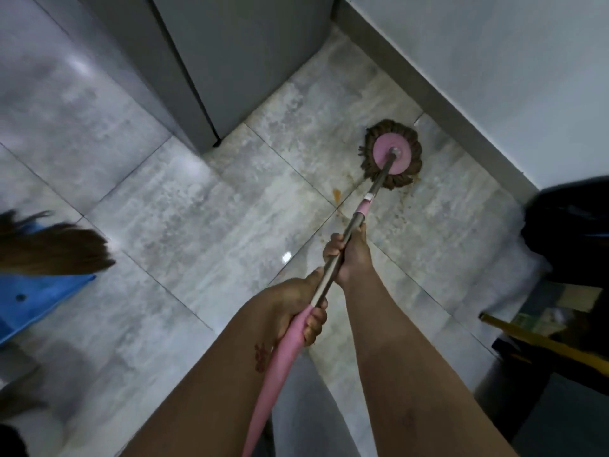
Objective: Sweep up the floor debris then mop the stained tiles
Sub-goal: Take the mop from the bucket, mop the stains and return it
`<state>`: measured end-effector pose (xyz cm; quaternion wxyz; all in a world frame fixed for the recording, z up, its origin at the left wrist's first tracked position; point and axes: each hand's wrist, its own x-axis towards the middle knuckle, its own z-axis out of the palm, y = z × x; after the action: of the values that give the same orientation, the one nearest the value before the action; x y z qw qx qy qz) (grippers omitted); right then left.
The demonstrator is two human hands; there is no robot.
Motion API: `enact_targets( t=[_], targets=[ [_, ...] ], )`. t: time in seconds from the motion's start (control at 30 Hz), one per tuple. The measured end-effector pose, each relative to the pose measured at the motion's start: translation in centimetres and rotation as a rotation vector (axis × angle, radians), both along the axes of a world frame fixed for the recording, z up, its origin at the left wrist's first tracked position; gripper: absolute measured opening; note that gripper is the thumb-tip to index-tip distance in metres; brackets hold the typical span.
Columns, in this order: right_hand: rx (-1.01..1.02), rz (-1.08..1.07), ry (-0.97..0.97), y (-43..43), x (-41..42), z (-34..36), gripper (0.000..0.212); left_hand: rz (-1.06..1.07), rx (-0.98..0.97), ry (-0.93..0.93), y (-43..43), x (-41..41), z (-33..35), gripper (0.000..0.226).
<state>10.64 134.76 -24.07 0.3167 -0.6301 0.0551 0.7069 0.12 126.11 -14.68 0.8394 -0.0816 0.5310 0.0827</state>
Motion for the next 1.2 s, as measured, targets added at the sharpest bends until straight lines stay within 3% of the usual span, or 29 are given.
enact_targets(
  t=[0.4, 0.6, 0.87, 1.2],
  targets=[
    [-0.005, 0.052, 0.047, -23.4, -6.4, 3.7, 0.02, 0.048, -0.024, 0.125, -22.7, -4.9, 5.7, 0.06],
    [-0.058, 0.055, 0.101, -28.5, -6.7, 5.3, 0.035, 0.046, -0.099, 0.126, -27.3, -5.4, 8.0, 0.059],
    [-0.055, 0.058, 0.084, -22.8, -2.7, 3.3, 0.037, 0.023, -0.072, 0.14, -22.3, -1.8, 5.2, 0.059],
    [-0.008, 0.027, 0.039, -2.7, 8.8, 0.3, 0.038, 0.048, -0.028, 0.096, -2.9, 10.0, 1.8, 0.061]
  ],
)
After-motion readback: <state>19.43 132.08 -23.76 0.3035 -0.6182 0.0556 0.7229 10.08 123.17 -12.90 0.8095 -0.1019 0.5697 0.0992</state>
